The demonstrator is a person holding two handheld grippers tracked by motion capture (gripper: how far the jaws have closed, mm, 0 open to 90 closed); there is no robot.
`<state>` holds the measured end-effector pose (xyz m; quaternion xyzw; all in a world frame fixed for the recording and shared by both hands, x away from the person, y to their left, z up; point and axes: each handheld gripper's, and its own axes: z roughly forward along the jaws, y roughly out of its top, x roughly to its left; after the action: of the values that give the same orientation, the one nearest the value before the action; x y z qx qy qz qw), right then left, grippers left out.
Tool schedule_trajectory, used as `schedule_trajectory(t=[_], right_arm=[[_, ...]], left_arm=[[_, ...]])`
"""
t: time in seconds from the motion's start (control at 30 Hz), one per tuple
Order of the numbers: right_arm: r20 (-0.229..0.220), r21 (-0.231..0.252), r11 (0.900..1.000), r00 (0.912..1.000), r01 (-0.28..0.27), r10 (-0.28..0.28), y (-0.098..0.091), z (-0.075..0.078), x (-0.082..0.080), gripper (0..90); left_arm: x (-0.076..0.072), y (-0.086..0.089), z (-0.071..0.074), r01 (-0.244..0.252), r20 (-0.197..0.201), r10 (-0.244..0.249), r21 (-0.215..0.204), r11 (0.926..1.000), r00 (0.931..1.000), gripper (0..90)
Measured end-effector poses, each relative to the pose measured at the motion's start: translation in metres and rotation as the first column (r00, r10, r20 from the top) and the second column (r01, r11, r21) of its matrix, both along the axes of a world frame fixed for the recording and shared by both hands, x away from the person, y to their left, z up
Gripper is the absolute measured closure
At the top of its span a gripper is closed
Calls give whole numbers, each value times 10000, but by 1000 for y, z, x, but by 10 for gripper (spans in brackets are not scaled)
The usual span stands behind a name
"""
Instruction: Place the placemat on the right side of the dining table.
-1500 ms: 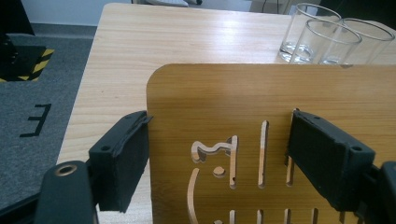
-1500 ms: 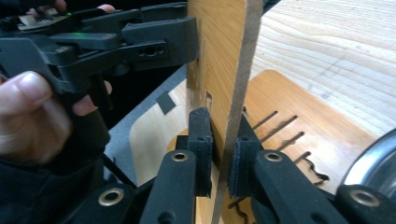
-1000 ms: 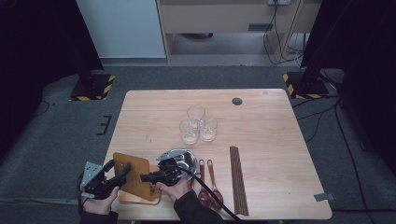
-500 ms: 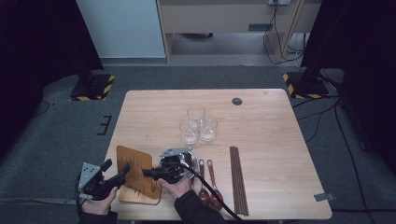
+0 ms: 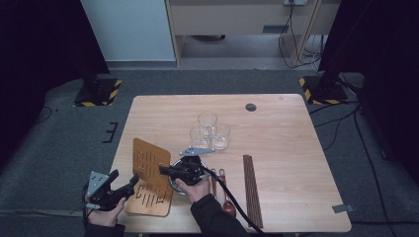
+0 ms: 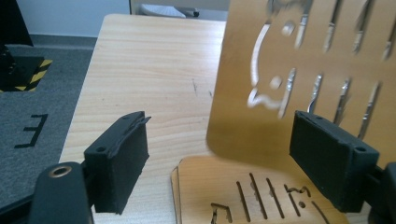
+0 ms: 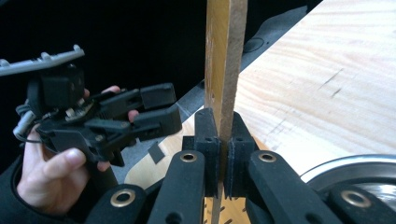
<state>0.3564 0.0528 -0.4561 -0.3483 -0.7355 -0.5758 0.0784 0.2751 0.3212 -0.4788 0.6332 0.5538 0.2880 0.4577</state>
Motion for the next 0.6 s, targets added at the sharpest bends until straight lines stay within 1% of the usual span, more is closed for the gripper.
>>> schedule_trajectory(t=[0.13, 0.2, 0.23, 0.27, 0.43, 0.47, 0.5, 0.57, 0.6], right_arm=[[122, 17, 9999, 9999, 116, -116, -4, 5, 2, 871], [217, 12, 9997, 9994, 256, -256, -9, 9, 4, 871], [217, 12, 9997, 9994, 256, -256, -9, 9, 4, 871], [236, 0, 9996, 9994, 269, -269, -10, 10, 5, 871], [422, 37, 9990, 9981, 452, -454, -19, 16, 7, 871], [459, 35, 9986, 9976, 519, -520, -22, 18, 9, 871], [459, 35, 9986, 9976, 519, -520, -22, 18, 9, 871], [488, 44, 9982, 9971, 591, -592, -25, 19, 10, 871], [526, 41, 9981, 9967, 612, -614, -27, 20, 11, 871]], left_arm=[[3, -1, -4, 43, -259, -40, 107, 9999, 9997, 178], [4, -1, -6, 36, -395, -30, 146, 9999, 9992, 168], [5, -1, -7, 49, -384, -41, 206, 9998, 9993, 168], [6, -1, -8, 58, -525, -44, 254, 9997, 9986, 163], [8, -2, -12, 92, -880, -69, 260, 9996, 9961, 146], [10, -2, -14, 84, -957, -50, 359, 9993, 9954, 138], [10, -2, -14, 84, -957, -50, 359, 9993, 9954, 136], [13, -2, -18, 193, -1074, -141, 483, 9986, 9941, 127], [13, -4, -19, 180, -1382, -114, 466, 9988, 9903, 123]])
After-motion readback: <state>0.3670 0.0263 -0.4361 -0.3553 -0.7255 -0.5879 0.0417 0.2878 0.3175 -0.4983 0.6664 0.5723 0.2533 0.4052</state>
